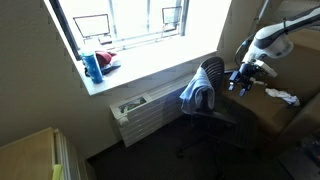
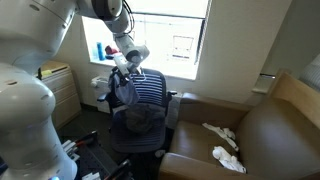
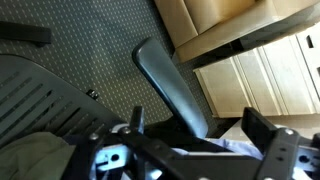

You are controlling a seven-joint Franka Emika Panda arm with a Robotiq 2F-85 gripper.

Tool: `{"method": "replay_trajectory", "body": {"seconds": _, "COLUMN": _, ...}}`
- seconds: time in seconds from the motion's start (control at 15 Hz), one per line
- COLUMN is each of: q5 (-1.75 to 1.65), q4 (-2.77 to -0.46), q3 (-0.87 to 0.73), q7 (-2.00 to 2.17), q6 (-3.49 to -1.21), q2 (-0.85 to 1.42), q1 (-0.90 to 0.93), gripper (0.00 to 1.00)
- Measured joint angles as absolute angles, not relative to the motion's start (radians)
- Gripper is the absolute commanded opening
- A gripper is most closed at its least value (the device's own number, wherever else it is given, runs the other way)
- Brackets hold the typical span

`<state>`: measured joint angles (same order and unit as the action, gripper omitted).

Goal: Move the black cloth from the brown couch to the black chair then move the blue cloth from the black chair to the brown couch

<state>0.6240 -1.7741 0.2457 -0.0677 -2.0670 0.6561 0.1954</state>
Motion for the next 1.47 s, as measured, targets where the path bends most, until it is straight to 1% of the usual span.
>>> {"method": "replay_trajectory", "body": {"seconds": 0.27, "q5": 0.624, "q4": -1.774, "q3": 0.243, "q7": -0.065, "q6": -2.066, "q2": 0.659, "q1": 0.189, "gripper": 1.0}}
{"method": "replay_trajectory", "body": {"seconds": 0.33, "q5": 0.637, "q4": -1.775, "q3": 0.244, "q7": -0.071, "q6": -2.101, "q2": 0.66, "q1": 0.189, "gripper": 1.0}}
{"method": "replay_trajectory", "body": {"seconds": 0.53, "q5": 0.743, "q4": -1.776, "q3": 0.279, "q7": -0.154, "q6": -2.289, "q2": 0.68, "q1": 0.189, "gripper": 1.0}}
{"method": "replay_trajectory", "body": {"seconds": 0.87, "q5": 0.892, "q4": -1.757, "q3": 0.425, "q7": -0.39, "q6": -2.622, "q2": 0.77, "q1": 0.214, "gripper": 1.0}}
{"method": "replay_trajectory", "body": {"seconds": 1.0, "q5": 0.907, "q4": -1.741, "q3": 0.455, "q7": -0.438, "q6": -2.68, "q2": 0.802, "q1": 0.22, "gripper": 1.0}}
{"method": "replay_trajectory", "body": {"seconds": 1.07, "q5": 0.907, "q4": -1.735, "q3": 0.456, "q7": -0.444, "q6": -2.682, "q2": 0.809, "q1": 0.22, "gripper": 0.97}}
{"method": "replay_trajectory", "body": {"seconds": 1.13, "q5": 0.904, "q4": -1.734, "q3": 0.456, "q7": -0.445, "q6": -2.682, "q2": 0.81, "q1": 0.218, "gripper": 0.74}}
{"method": "replay_trajectory", "body": {"seconds": 1.2, "q5": 0.902, "q4": -1.733, "q3": 0.457, "q7": -0.451, "q6": -2.685, "q2": 0.81, "q1": 0.216, "gripper": 0.73}}
{"method": "replay_trajectory", "body": {"seconds": 1.27, "q5": 0.9, "q4": -1.733, "q3": 0.457, "q7": -0.456, "q6": -2.688, "q2": 0.81, "q1": 0.215, "gripper": 0.69}}
{"method": "replay_trajectory", "body": {"seconds": 1.33, "q5": 0.899, "q4": -1.733, "q3": 0.457, "q7": -0.458, "q6": -2.693, "q2": 0.81, "q1": 0.214, "gripper": 0.6}}
{"method": "replay_trajectory", "body": {"seconds": 1.47, "q5": 0.896, "q4": -1.733, "q3": 0.457, "q7": -0.458, "q6": -2.708, "q2": 0.81, "q1": 0.214, "gripper": 0.48}}
